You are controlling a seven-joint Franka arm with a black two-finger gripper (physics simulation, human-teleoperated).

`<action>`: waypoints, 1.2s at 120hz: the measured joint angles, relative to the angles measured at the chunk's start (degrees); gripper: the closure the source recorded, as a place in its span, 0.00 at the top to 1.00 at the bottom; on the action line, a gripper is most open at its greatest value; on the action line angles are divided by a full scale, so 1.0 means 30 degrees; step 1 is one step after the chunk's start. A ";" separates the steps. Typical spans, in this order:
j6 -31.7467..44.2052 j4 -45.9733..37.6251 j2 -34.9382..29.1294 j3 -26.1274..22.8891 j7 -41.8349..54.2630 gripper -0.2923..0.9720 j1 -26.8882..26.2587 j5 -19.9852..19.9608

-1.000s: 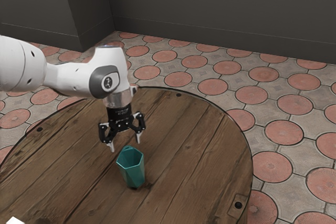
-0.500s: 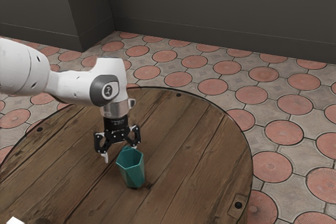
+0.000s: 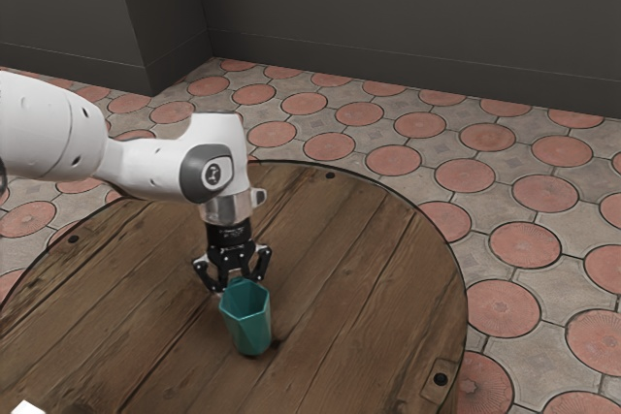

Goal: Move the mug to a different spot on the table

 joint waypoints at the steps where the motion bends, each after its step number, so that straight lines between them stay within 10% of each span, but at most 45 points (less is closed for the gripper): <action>1: 0.0000 0.0010 0.0011 -0.0001 0.0008 0.34 0.0001 -0.0003; 64: -0.6652 0.8777 0.4007 -0.1617 0.0427 0.31 0.2668 0.0010; 119: -1.2451 1.6445 0.9062 -1.0113 0.9021 0.32 0.8205 0.9503; 144: -1.4524 1.8455 1.0343 -1.0860 1.1786 0.32 0.9337 1.0263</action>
